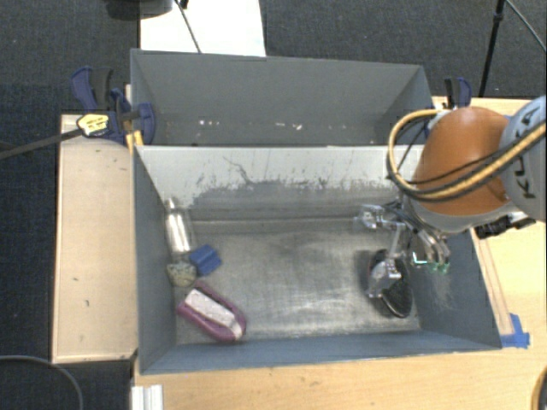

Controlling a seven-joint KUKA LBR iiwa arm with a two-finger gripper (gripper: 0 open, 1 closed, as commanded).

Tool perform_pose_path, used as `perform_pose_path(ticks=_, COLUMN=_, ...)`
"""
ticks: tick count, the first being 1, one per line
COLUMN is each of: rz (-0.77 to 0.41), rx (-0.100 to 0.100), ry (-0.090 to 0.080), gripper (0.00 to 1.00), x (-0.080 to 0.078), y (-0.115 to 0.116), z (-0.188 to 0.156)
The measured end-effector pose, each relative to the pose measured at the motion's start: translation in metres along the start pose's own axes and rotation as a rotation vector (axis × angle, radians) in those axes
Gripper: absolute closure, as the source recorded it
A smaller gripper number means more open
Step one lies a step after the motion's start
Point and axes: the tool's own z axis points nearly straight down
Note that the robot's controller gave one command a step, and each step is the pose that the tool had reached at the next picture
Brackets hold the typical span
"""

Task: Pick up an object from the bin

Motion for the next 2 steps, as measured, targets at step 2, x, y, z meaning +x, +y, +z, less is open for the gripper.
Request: perform_pose_path(ticks=2, rz=-0.219, rx=0.0, ry=-0.004, gripper=0.0, x=0.049, y=-0.059, z=0.057)
